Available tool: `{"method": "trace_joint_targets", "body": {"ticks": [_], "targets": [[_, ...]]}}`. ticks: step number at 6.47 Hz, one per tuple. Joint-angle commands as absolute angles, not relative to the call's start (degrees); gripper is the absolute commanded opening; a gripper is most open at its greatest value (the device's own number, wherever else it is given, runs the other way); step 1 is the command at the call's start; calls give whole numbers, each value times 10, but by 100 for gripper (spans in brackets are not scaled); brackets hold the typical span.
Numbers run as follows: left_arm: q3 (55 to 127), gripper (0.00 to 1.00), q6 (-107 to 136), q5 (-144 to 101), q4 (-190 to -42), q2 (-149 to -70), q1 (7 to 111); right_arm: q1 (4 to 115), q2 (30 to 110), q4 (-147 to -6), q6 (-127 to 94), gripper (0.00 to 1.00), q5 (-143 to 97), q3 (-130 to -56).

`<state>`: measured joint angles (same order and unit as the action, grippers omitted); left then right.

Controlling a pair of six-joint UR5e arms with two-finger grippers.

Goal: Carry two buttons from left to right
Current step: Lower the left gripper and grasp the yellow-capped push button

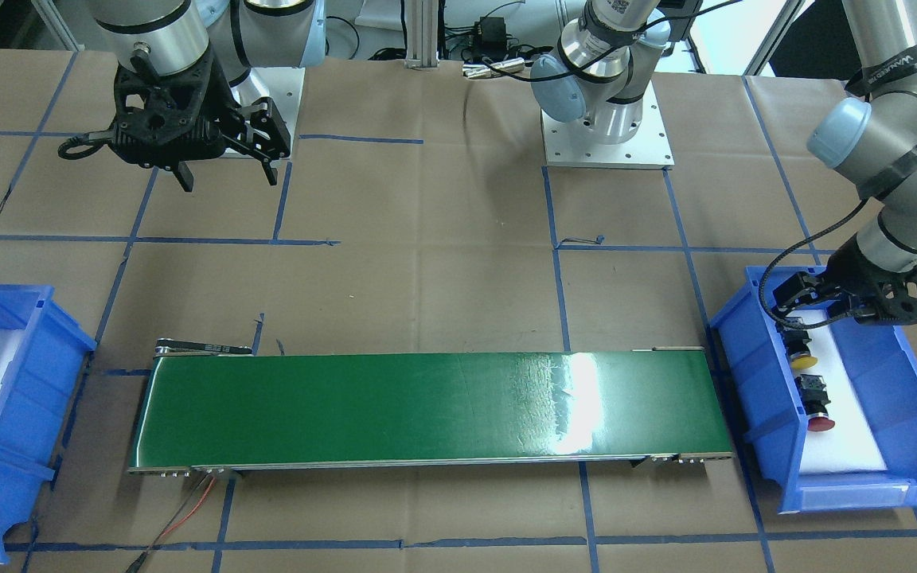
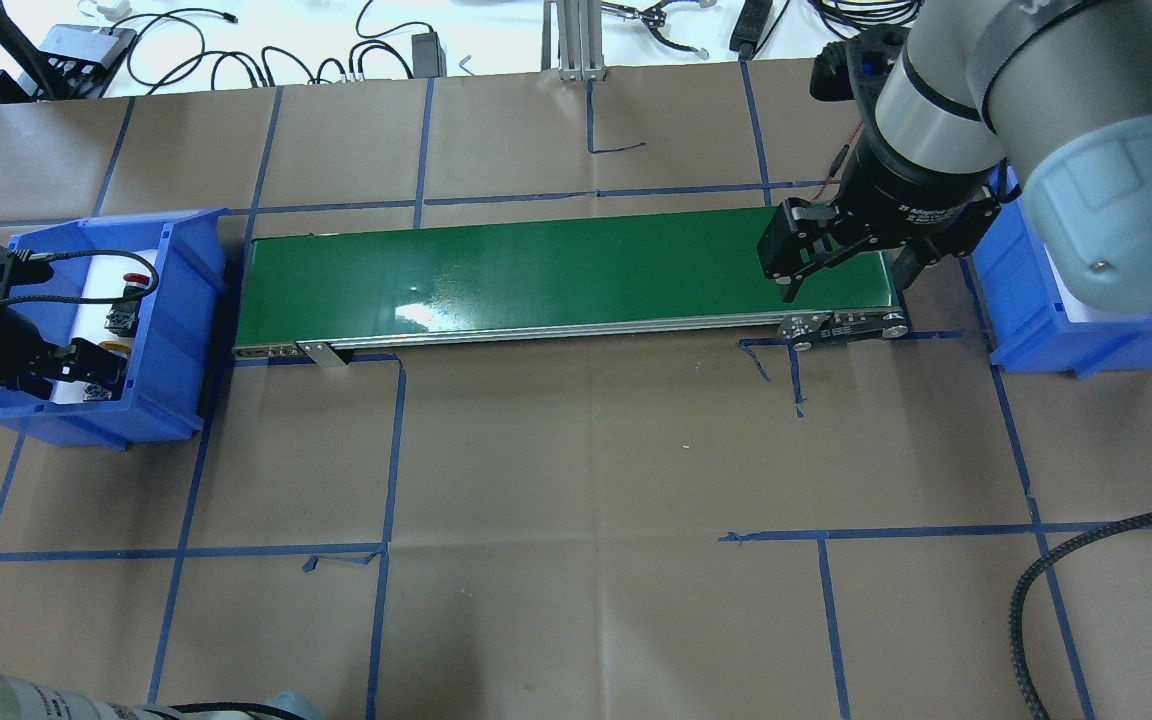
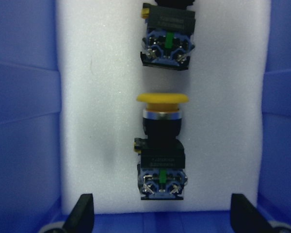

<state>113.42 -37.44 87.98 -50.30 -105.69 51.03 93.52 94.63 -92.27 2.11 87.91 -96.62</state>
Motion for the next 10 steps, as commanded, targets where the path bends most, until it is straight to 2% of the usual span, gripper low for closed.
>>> {"method": "trace_joint_targets", "body": {"ticks": [1, 4, 5, 8, 10], "targets": [[1134, 100, -374, 880, -485, -1077, 512, 935, 950, -923, 21, 100, 879, -966], [1133, 99, -374, 867, -469, -1096, 515, 935, 945, -922, 21, 100, 879, -967], [1133, 88, -374, 859, -468, -1093, 517, 935, 945, -922, 21, 100, 879, -967], [1133, 24, -363, 860, -477, -1080, 517, 935, 946, -922, 21, 100, 878, -967], [1125, 2, -360, 862, -480, -1075, 515, 935, 945, -923, 21, 100, 878, -967]]}}
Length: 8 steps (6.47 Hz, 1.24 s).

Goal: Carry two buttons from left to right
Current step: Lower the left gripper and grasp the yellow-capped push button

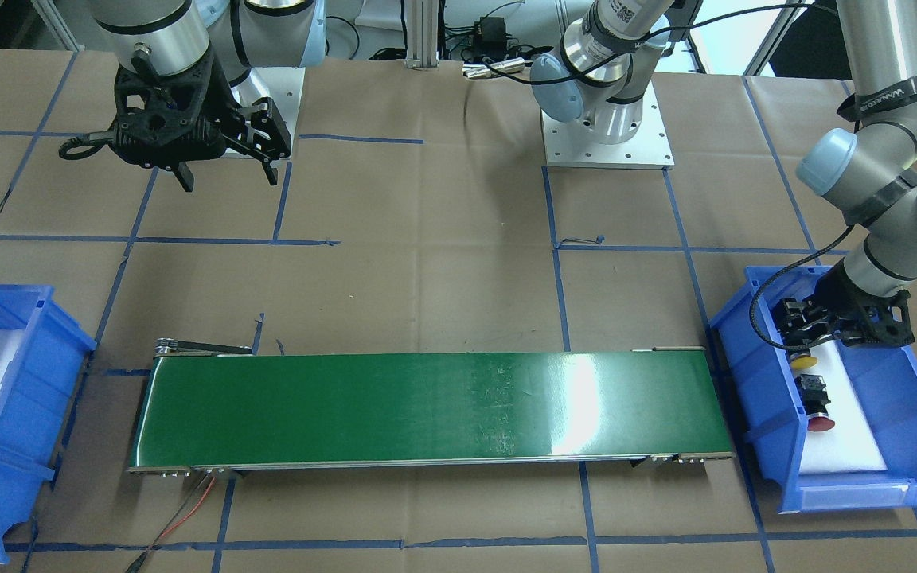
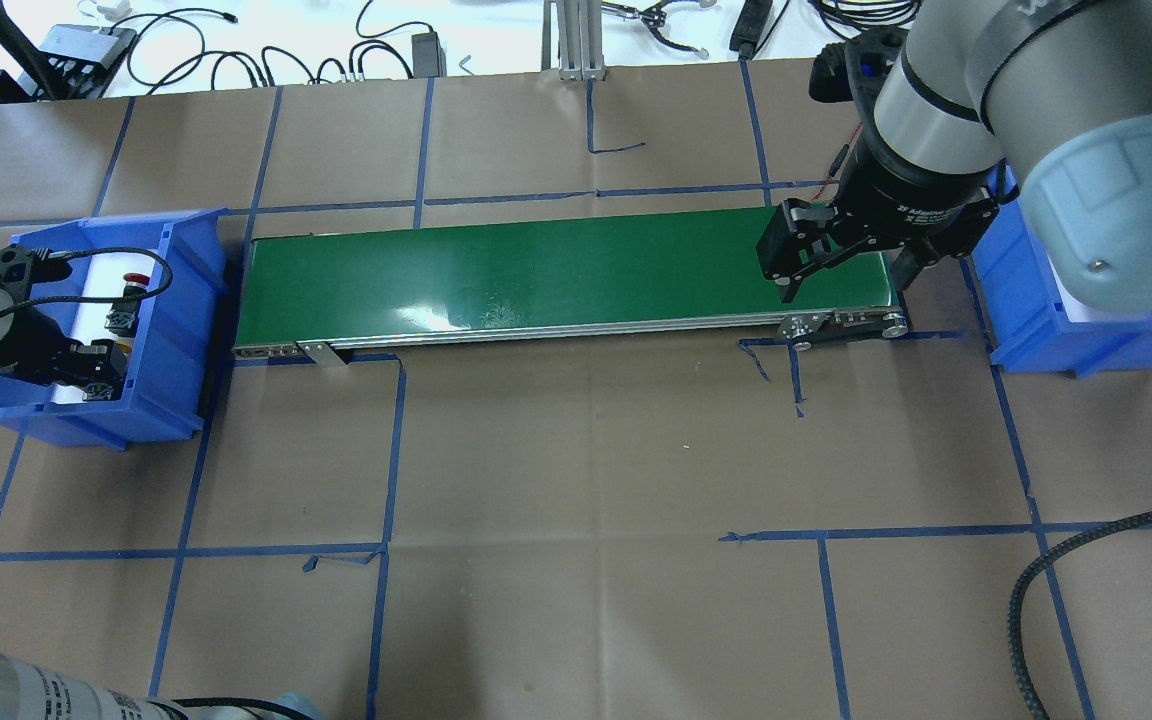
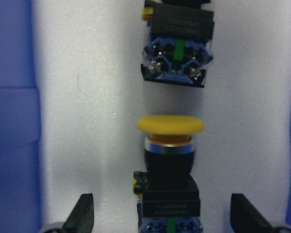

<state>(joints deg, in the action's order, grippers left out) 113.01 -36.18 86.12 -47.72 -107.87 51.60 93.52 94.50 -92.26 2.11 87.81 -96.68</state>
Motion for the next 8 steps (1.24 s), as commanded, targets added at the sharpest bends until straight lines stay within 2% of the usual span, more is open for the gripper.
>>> {"method": "trace_joint_targets", "body": {"ticks": [1, 3, 5, 8], "targets": [[1116, 1, -363, 863, -498, -1063, 512, 935, 945, -922, 20, 100, 879, -967], [1036, 1, -363, 867, -637, -1023, 515, 935, 945, -923, 20, 100, 879, -967], [940, 1, -362, 867, -754, -1020, 519, 935, 945, -923, 20, 100, 878, -966], [905, 1, -310, 889, -768, -1013, 626, 935, 945, -923, 20, 100, 878, -965]]}}
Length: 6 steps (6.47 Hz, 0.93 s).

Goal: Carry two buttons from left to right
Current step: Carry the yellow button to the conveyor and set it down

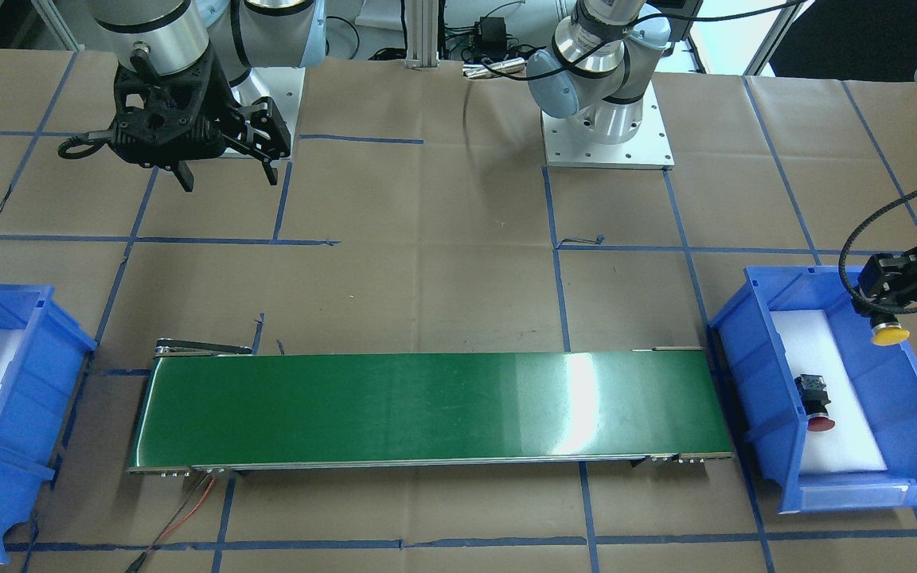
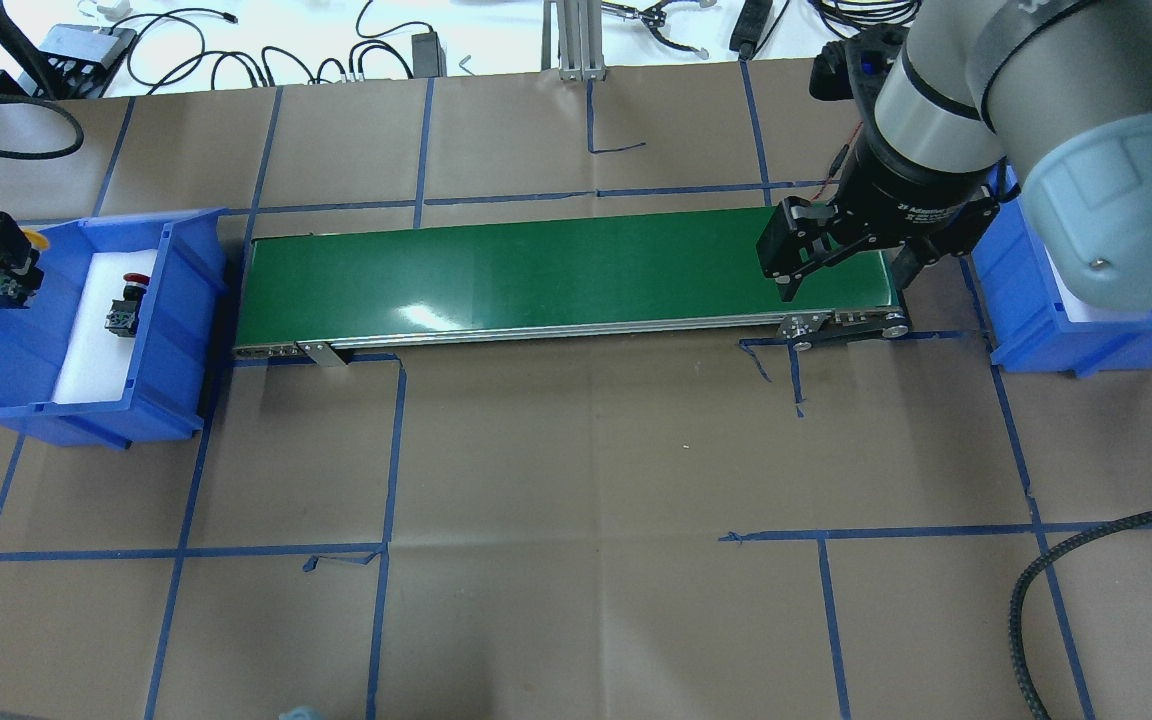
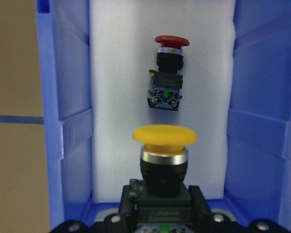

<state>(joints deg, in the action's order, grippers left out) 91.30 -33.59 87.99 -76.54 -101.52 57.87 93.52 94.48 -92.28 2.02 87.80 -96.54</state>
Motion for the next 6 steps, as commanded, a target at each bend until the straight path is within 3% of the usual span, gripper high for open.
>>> {"method": "trace_joint_targets", "body": {"ticks": [1, 6], "targets": [[906, 1, -283, 889, -769, -1009, 664, 935, 945, -923, 20, 100, 878, -965], [928, 1, -95, 886, -759, -1033, 812, 935, 944, -924, 20, 100, 869, -965]]}}
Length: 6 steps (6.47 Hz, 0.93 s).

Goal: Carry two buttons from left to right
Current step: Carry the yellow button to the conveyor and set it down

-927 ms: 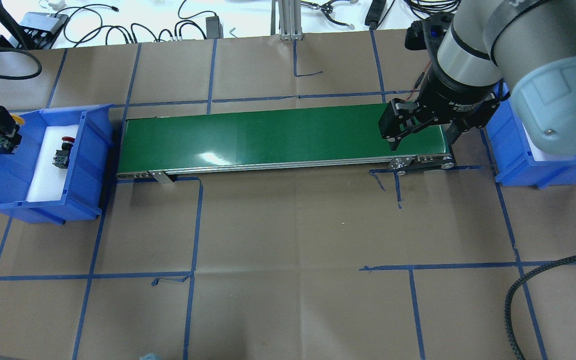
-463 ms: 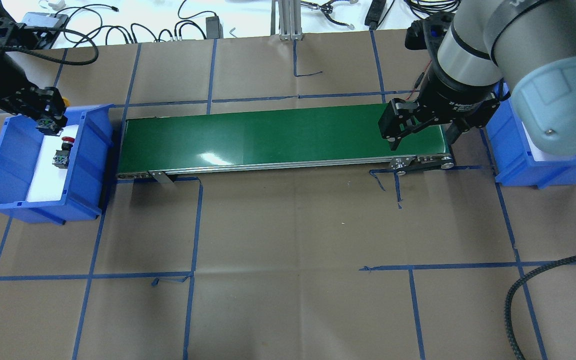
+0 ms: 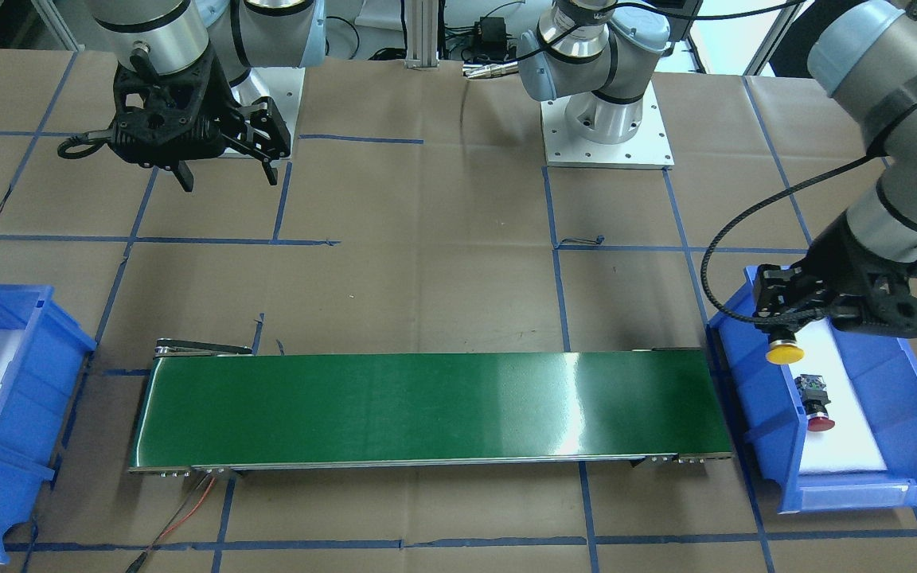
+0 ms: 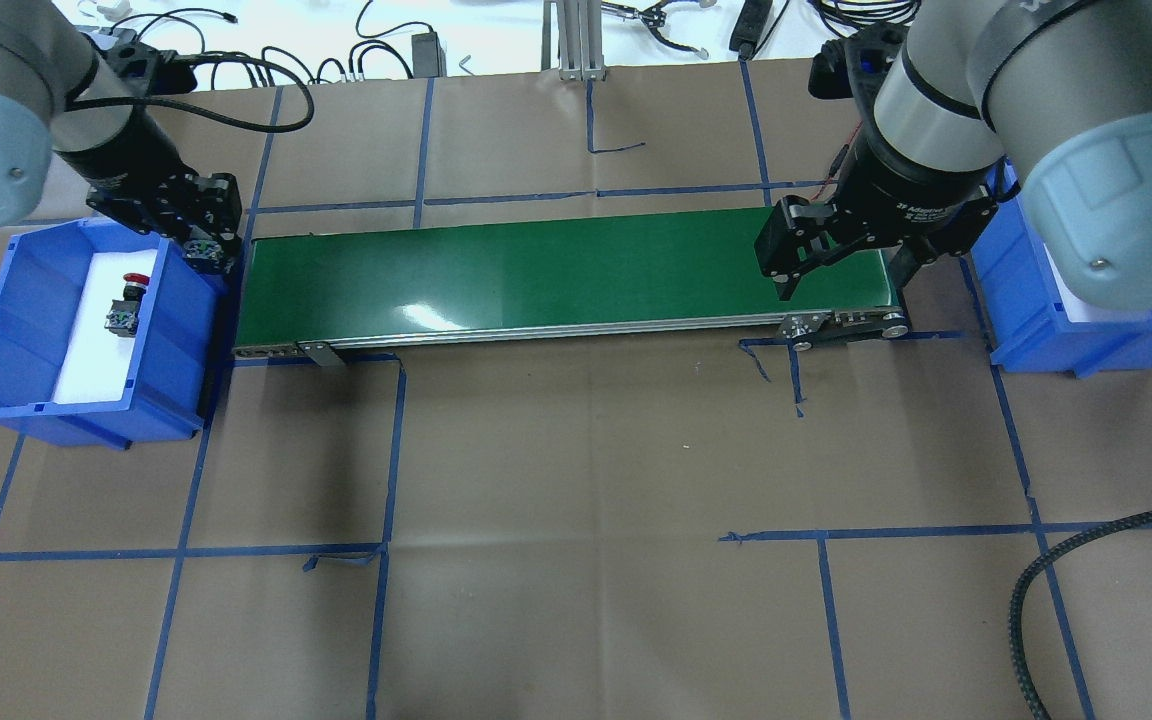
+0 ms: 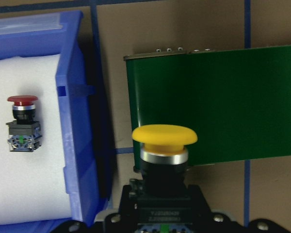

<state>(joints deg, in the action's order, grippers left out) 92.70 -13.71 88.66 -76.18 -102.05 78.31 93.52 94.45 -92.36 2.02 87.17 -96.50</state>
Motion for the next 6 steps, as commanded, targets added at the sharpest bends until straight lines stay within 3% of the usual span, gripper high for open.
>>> {"method": "trace_joint_targets", "body": {"ticks": [1, 3, 6], "targets": [[932, 1, -79, 885, -752, -1058, 822, 935, 944, -924, 20, 100, 869, -965], [985, 1, -62, 884, -616, -1102, 826, 935, 944, -924, 20, 100, 867, -966], [996, 1, -52, 883, -591, -1118, 826, 935, 944, -924, 20, 100, 867, -967]]}}
